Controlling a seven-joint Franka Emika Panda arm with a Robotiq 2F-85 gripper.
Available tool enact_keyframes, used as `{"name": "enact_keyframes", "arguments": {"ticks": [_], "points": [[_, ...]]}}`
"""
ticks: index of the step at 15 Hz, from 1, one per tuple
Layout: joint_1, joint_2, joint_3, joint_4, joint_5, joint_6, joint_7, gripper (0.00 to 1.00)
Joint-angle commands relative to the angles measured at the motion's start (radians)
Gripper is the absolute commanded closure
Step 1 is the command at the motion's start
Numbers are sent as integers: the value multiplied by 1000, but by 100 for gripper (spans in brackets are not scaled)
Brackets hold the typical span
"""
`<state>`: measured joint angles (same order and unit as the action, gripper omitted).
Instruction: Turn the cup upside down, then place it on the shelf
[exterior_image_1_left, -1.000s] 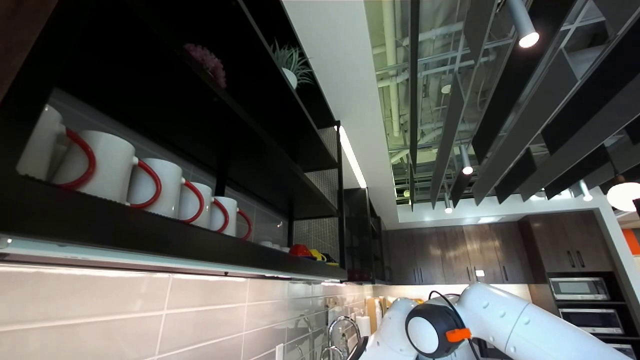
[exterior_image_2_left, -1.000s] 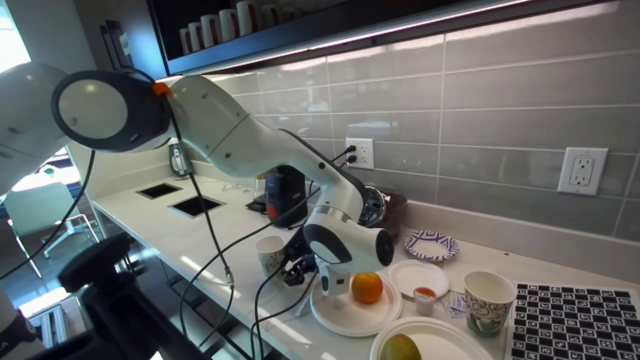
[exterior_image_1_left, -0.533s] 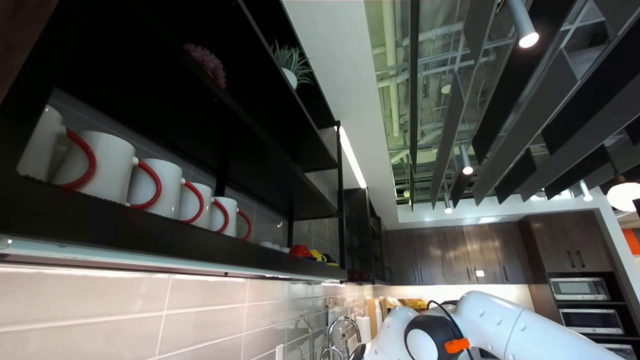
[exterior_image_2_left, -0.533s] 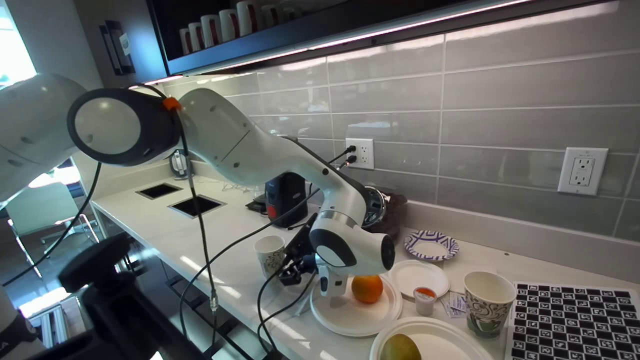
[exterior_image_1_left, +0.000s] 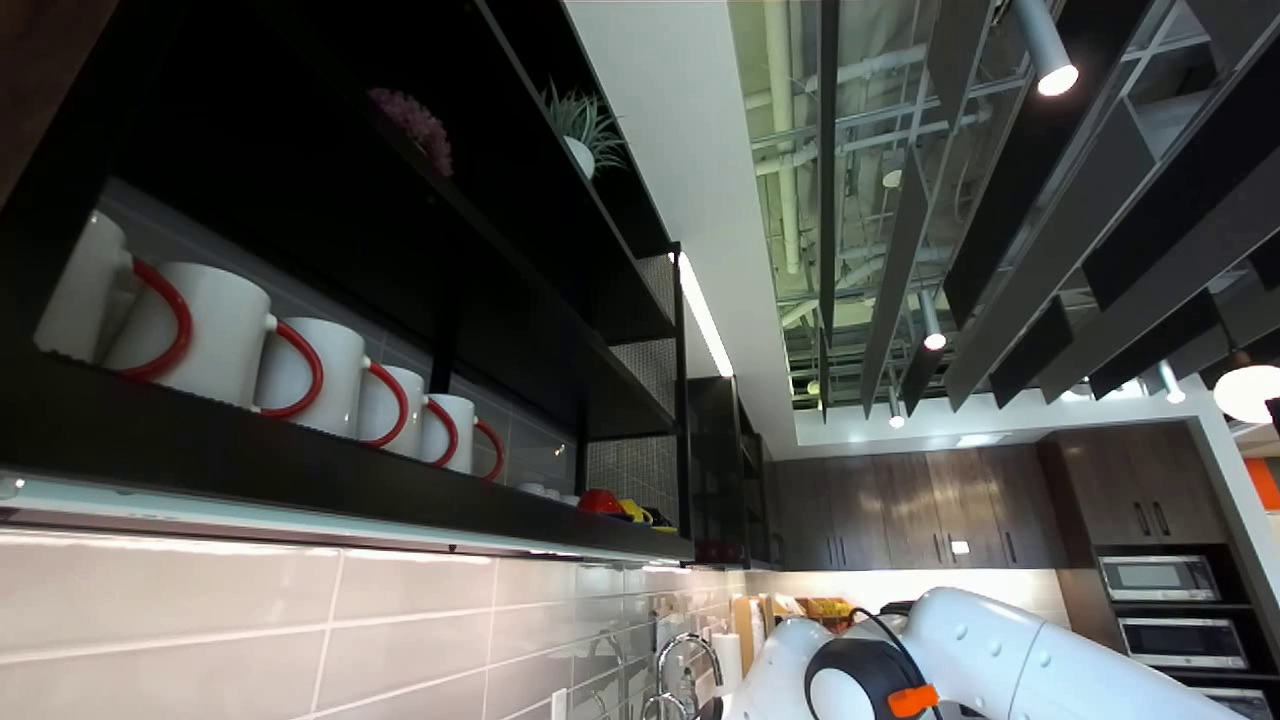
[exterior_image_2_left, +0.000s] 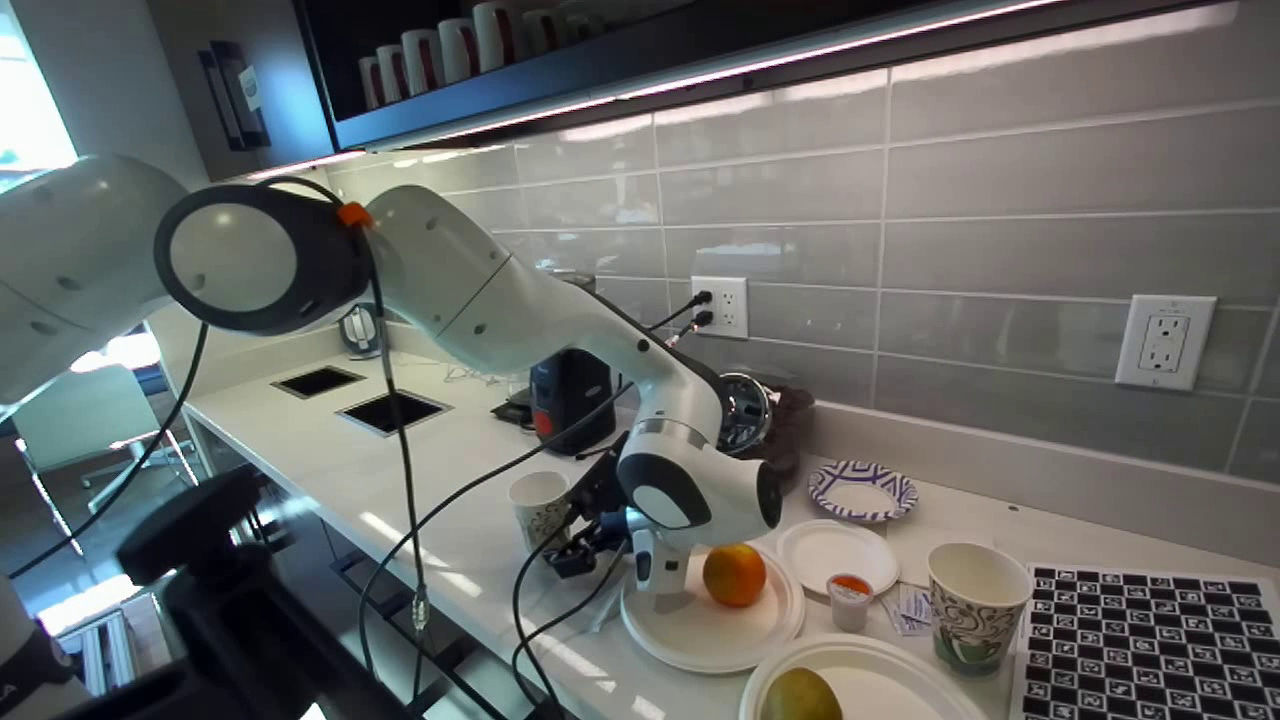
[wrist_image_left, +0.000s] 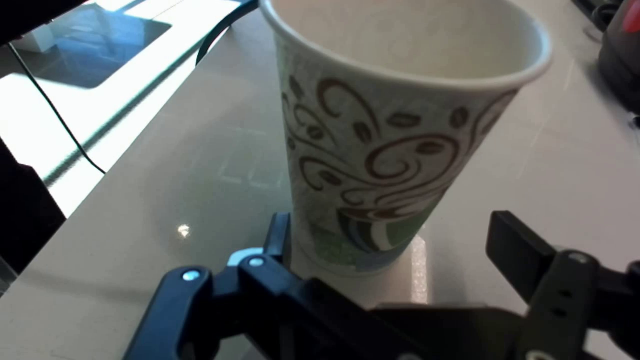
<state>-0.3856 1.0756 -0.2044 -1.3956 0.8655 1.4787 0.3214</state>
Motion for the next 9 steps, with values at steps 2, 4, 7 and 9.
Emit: {"name": "enact_keyframes", "arguments": {"ticks": [2, 4, 7, 9], "points": [[22, 18, -7, 37, -73, -24, 37, 0], [26, 19, -5, 39, -96, -26, 37, 0], [31, 20, 4, 39, -121, -35, 32, 0], [35, 21, 11, 39, -131, -36, 29, 0]]}}
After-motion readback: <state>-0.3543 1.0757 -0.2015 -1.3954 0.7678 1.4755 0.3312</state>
